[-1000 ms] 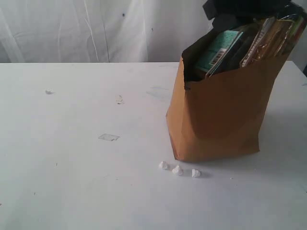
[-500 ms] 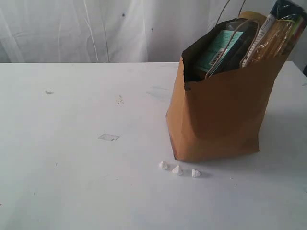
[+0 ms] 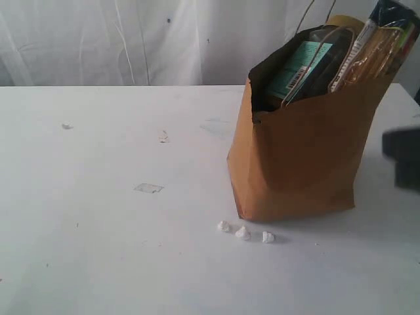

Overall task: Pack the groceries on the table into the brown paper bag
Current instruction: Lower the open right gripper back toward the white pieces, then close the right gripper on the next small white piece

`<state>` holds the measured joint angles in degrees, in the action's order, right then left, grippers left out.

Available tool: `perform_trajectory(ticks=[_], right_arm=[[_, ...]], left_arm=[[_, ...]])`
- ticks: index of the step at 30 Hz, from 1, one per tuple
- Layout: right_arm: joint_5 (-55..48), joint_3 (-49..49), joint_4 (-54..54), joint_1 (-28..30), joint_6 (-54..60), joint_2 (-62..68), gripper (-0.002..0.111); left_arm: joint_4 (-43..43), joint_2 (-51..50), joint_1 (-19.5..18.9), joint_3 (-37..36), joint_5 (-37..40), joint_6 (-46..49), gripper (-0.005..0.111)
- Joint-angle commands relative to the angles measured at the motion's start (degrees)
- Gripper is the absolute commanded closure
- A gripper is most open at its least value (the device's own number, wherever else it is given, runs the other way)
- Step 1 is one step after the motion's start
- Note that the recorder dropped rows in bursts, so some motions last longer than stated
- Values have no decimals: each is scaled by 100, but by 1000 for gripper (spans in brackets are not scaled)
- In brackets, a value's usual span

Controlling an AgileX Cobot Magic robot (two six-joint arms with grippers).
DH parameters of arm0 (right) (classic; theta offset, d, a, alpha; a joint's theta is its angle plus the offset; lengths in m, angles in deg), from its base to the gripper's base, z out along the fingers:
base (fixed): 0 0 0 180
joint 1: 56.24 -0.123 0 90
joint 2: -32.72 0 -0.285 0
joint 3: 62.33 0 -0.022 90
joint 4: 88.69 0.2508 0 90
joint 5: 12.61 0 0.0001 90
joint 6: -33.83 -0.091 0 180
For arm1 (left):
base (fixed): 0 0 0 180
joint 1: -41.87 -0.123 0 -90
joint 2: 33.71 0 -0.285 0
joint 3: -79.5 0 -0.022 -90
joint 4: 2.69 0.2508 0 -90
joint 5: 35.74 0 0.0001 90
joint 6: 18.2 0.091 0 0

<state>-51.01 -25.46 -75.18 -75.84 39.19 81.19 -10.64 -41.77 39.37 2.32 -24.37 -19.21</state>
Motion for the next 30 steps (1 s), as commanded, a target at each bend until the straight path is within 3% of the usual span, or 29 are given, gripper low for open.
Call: perform_trajectory(ticks=[1,4,7,13,17,22,24,30], right_arm=[[863,1276,800,24,510,156,108],[1528,2006,1284,24,938,372,108],[2305,2402,2426,24,1039,563,108],[2398,2441,3214,-317,2885,1117,107],[2578,2431,3563,-903,4366,1615,93],[4069,2431,3578,-1467,5053,2472,64],[4516,2386,3578,-1577,5053,2825,59],[4056,1739,3578,-1892,5137,3833,56]], left_arm=[[-11,27,-15,-4,-19,-26,107],[-11,27,-15,-4,-19,-26,107],[-11,27,-15,-4,-19,-26,107],[-11,27,-15,-4,-19,-26,107],[-11,27,-15,-4,-19,-26,107],[-11,27,-15,-4,-19,-26,107],[-11,27,-15,-4,-19,-26,107],[-11,27,-15,-4,-19,-26,107]])
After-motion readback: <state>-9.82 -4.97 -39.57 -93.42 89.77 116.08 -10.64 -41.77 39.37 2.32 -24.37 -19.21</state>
